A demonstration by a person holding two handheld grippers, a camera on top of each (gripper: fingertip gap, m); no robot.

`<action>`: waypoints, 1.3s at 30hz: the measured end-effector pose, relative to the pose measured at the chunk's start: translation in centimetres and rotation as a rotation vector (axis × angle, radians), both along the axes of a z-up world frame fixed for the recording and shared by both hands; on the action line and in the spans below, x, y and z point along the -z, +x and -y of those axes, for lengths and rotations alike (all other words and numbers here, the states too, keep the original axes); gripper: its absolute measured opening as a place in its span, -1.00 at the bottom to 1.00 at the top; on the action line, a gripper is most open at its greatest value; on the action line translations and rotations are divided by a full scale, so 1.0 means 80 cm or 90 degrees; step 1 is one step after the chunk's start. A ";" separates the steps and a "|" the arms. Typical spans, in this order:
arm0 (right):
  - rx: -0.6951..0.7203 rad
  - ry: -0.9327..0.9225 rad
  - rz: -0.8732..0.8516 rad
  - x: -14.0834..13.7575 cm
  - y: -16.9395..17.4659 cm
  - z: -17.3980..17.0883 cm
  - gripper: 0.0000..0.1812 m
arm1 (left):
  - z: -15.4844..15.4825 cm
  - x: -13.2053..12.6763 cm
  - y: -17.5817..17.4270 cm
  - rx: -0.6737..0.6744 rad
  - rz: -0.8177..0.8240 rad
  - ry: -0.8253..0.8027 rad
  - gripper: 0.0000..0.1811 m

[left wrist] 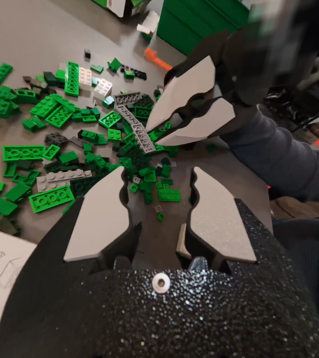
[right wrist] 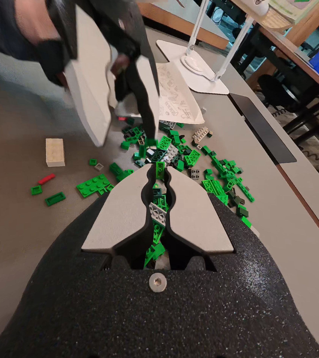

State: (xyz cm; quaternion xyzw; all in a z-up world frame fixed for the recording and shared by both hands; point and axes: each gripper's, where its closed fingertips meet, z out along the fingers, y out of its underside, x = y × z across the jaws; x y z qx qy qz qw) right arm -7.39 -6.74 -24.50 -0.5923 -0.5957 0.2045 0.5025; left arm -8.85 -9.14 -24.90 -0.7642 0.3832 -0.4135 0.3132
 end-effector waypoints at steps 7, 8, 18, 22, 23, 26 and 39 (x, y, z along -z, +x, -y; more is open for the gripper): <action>0.006 -0.021 -0.001 0.006 -0.004 -0.001 -0.92 | 0.029 -0.027 -0.051 0.017 -0.099 0.140 -0.51; 0.005 -0.023 -0.005 0.005 -0.007 -0.001 -0.91 | 0.030 -0.018 -0.049 0.027 -0.109 0.140 -0.48; -0.003 0.058 0.048 0.002 -0.048 0.019 -0.91 | 0.042 0.047 -0.017 0.100 -0.210 0.114 -0.08; 0.010 0.078 0.059 0.001 -0.048 0.016 -0.91 | 0.022 0.029 -0.063 0.018 -0.299 0.201 -0.11; 0.009 0.085 0.052 -0.002 -0.048 0.017 -0.92 | 0.017 0.020 -0.084 -0.013 -0.324 0.227 -0.12; -0.009 0.104 0.021 -0.016 -0.057 0.026 -0.92 | 0.015 0.005 -0.145 -0.074 -0.358 0.254 -0.16; -0.097 0.194 0.007 -0.026 -0.150 0.081 -0.92 | -0.006 0.046 -0.237 -0.090 -0.564 0.315 -0.70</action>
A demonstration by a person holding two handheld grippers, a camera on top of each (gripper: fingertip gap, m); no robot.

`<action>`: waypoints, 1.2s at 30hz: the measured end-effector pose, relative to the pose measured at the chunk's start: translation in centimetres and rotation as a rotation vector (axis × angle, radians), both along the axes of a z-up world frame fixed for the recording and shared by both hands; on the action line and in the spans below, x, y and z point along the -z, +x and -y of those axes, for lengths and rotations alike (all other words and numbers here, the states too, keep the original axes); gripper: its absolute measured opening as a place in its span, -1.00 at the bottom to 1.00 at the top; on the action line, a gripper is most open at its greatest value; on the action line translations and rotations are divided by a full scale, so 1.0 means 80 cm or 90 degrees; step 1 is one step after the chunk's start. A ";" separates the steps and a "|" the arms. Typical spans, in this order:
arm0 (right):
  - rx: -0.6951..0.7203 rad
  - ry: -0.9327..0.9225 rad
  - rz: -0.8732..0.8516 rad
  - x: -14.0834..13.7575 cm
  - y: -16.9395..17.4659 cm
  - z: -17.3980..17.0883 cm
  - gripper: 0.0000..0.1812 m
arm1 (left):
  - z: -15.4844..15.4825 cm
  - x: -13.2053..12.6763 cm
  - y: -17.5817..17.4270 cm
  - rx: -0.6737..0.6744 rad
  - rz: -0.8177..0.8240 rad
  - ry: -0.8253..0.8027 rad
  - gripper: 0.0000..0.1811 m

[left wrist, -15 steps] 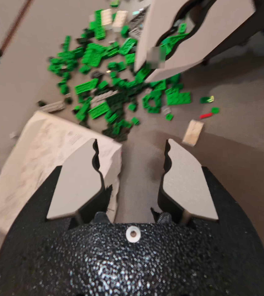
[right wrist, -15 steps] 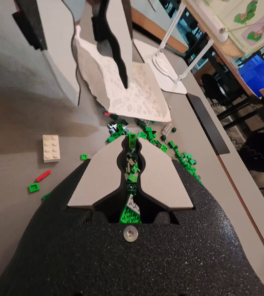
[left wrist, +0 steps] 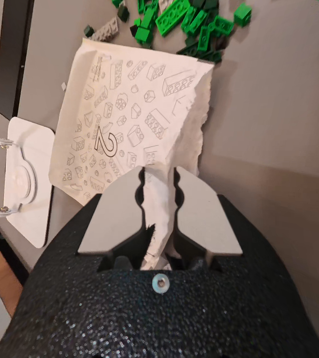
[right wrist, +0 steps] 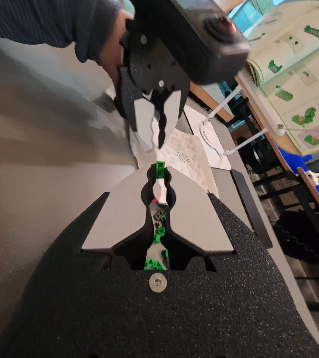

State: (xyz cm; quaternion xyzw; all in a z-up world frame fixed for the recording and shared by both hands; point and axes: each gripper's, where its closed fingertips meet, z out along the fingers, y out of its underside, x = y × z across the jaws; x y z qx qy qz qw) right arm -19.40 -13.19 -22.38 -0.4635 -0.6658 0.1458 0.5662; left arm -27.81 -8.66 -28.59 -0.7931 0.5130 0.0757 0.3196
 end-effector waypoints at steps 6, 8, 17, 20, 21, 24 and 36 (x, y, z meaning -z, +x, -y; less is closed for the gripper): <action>0.050 0.142 0.021 -0.008 -0.028 -0.001 -0.92 | -0.003 -0.035 0.016 -0.050 0.114 -0.013 -1.00; 0.067 0.177 0.031 -0.009 -0.036 -0.003 -0.91 | 0.001 -0.050 0.023 -0.062 0.144 -0.021 -1.00; 0.159 0.259 0.079 -0.006 -0.043 -0.027 -0.85 | 0.011 -0.071 0.049 -0.048 0.173 -0.024 -1.00; 0.159 0.254 0.077 -0.005 -0.042 -0.027 -0.80 | 0.012 -0.072 0.049 -0.052 0.175 -0.024 -1.00; 0.161 0.256 0.077 -0.005 -0.042 -0.027 -0.78 | 0.012 -0.073 0.050 -0.053 0.176 -0.026 -1.00; 0.154 0.249 0.071 -0.005 -0.044 -0.024 -0.78 | 0.009 -0.073 0.045 -0.065 0.158 -0.016 -1.00; 0.184 -0.013 -0.096 -0.045 0.089 -0.015 -0.78 | -0.030 -0.067 -0.036 -0.242 0.162 0.119 -1.00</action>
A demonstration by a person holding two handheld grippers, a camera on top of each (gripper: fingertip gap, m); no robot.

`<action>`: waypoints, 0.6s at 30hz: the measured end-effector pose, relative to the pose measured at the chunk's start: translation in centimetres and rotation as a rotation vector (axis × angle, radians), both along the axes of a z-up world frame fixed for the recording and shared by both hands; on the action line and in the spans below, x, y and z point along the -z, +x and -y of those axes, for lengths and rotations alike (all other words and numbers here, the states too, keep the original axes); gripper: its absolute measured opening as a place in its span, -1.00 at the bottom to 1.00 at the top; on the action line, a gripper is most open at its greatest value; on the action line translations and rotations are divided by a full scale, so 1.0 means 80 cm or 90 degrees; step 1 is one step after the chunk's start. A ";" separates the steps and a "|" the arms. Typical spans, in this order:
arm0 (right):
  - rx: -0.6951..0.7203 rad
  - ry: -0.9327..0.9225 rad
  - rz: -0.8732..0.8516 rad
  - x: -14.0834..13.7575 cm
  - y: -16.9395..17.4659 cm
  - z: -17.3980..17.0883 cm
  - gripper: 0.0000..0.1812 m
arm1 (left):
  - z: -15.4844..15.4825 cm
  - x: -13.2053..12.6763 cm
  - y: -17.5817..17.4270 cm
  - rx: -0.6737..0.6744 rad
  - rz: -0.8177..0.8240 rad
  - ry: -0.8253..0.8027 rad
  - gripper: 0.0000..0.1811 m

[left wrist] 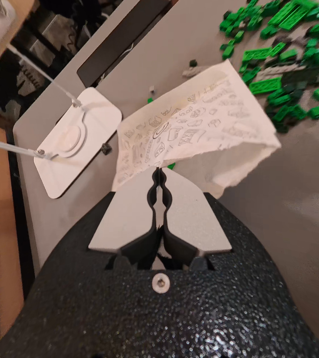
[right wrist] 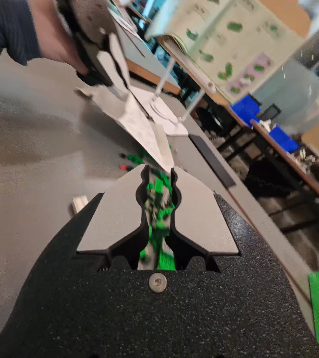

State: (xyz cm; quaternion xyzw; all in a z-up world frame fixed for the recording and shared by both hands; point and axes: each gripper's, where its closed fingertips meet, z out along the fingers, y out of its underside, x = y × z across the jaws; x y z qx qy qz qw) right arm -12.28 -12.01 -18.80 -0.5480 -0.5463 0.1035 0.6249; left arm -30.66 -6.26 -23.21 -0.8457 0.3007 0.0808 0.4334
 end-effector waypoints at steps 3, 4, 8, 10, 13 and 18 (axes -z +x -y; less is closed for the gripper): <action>0.074 -0.083 -0.024 0.012 0.094 -0.010 -0.78 | 0.000 0.014 -0.013 -0.003 -0.002 -0.001 -1.00; 0.102 -0.113 -0.028 0.018 0.128 -0.010 -0.78 | 0.001 0.014 -0.015 0.002 -0.002 0.001 -1.00; 0.137 -0.281 0.005 0.060 0.237 0.018 -0.79 | 0.000 0.019 -0.018 0.017 0.001 0.002 -1.00; 0.139 -0.397 0.002 0.082 0.265 0.037 -0.78 | -0.001 0.026 -0.018 0.021 0.012 -0.014 -1.00; 0.165 -0.498 0.039 0.112 0.281 0.054 -0.76 | 0.000 0.028 -0.014 0.030 0.026 -0.020 -1.00; 0.230 -0.487 0.102 0.139 0.287 0.051 -0.77 | 0.001 0.031 -0.009 0.040 0.021 -0.028 -1.00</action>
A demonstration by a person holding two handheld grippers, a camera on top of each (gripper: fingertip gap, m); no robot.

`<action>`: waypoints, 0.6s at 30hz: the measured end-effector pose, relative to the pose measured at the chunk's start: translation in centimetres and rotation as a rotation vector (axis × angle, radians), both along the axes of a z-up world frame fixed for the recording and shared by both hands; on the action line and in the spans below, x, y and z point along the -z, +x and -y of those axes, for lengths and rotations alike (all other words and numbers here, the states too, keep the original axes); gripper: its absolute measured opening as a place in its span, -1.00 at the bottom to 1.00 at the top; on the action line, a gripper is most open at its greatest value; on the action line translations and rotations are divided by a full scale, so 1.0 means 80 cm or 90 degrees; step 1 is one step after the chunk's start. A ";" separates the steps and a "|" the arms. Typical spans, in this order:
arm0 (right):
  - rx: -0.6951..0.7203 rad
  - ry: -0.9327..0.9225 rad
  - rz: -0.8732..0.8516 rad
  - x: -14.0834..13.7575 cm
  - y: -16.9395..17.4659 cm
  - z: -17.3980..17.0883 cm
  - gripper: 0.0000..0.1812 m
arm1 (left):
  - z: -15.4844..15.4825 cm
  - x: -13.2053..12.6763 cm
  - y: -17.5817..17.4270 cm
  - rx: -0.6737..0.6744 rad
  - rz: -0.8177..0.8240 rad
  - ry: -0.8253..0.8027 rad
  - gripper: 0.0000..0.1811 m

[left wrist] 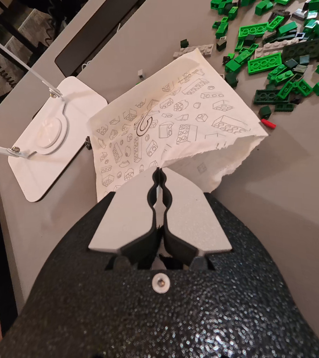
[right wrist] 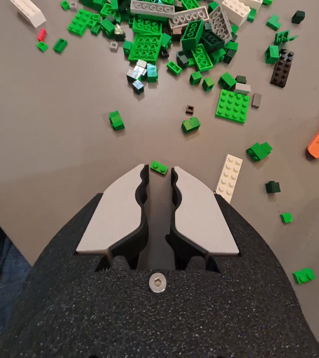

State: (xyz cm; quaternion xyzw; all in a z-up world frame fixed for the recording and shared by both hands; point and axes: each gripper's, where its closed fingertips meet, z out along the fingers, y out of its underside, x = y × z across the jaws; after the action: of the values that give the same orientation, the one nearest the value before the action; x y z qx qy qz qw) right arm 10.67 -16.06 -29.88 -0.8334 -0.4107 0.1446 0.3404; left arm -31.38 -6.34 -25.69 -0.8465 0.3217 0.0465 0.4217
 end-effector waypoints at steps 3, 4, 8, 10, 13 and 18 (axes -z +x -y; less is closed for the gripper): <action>0.000 0.001 0.003 0.004 -0.003 -0.003 -0.79 | 0.001 0.001 0.003 0.007 -0.001 -0.004 -1.00; -0.002 0.002 0.008 0.004 -0.003 -0.003 -0.82 | 0.001 0.001 0.004 0.009 -0.002 -0.005 -1.00; -0.009 0.008 0.033 0.004 -0.003 -0.003 -0.83 | 0.002 0.001 0.006 0.012 -0.001 -0.007 -1.00; -0.015 0.030 0.036 -0.003 -0.010 -0.006 -0.83 | 0.002 0.000 0.007 0.013 0.003 -0.006 -1.00; -0.072 0.122 -0.033 -0.049 -0.072 -0.019 -0.83 | 0.002 -0.002 0.010 0.014 0.011 -0.007 -1.00; -0.259 0.354 -0.128 -0.125 -0.276 -0.026 -0.83 | 0.002 -0.010 0.015 0.010 0.026 0.004 -1.00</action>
State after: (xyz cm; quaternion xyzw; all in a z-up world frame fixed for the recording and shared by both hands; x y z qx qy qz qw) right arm -11.39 -13.96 -19.87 -0.5917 -0.5560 0.1735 0.5573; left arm -30.22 -6.50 -24.89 -0.8432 0.3197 0.0269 0.4314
